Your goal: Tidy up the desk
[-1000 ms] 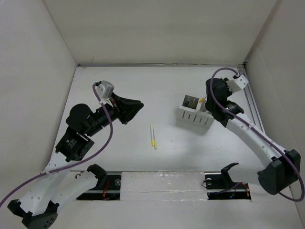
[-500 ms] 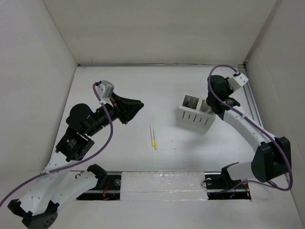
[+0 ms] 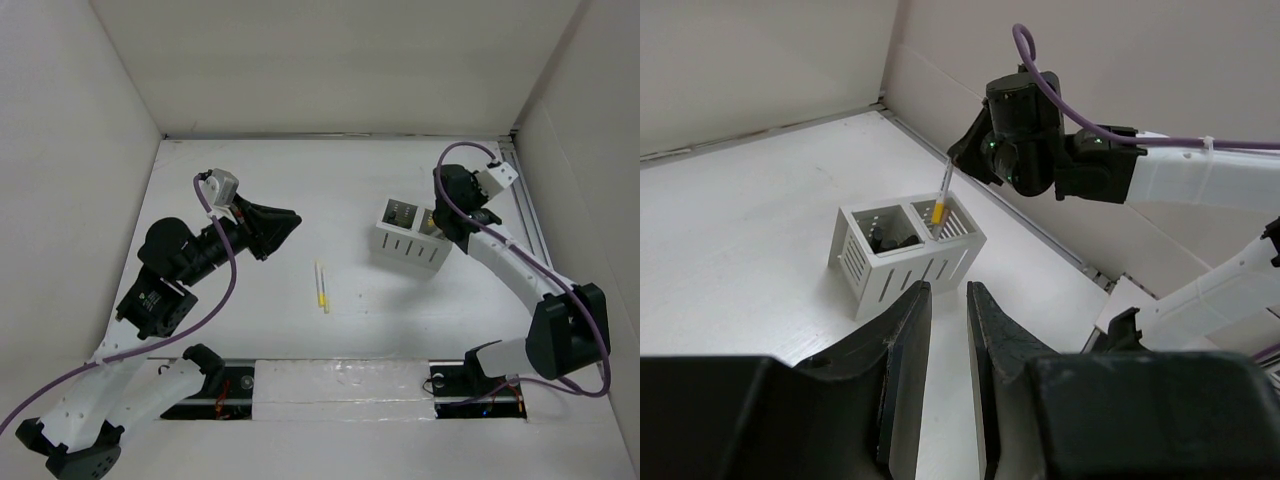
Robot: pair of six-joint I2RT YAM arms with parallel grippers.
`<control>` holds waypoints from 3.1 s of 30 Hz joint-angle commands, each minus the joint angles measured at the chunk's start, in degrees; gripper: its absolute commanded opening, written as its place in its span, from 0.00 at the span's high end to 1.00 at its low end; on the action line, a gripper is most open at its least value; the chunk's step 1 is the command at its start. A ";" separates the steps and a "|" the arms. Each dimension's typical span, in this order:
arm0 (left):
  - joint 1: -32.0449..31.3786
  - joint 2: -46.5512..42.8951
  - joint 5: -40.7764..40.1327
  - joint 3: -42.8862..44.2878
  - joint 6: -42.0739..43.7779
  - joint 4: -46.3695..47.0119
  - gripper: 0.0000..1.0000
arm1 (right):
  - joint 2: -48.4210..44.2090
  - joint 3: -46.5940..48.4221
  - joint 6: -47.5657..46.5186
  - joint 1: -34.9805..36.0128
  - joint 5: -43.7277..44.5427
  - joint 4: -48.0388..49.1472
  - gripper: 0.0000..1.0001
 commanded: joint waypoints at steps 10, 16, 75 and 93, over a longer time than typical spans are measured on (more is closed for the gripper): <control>0.02 -0.56 0.40 0.56 -0.09 3.03 0.82 | -5.01 0.45 0.43 4.94 0.21 -1.50 0.59; 0.02 -0.47 0.40 0.56 -0.09 3.12 0.82 | -7.13 1.69 -2.36 13.60 -3.80 -1.52 0.85; 0.02 -0.39 0.40 0.03 -0.18 3.21 0.82 | 27.86 5.38 4.20 39.66 -21.68 -0.71 1.00; 0.02 -0.56 0.49 -0.06 -0.18 3.29 0.82 | 16.06 -1.40 1.23 37.11 -22.90 0.44 0.85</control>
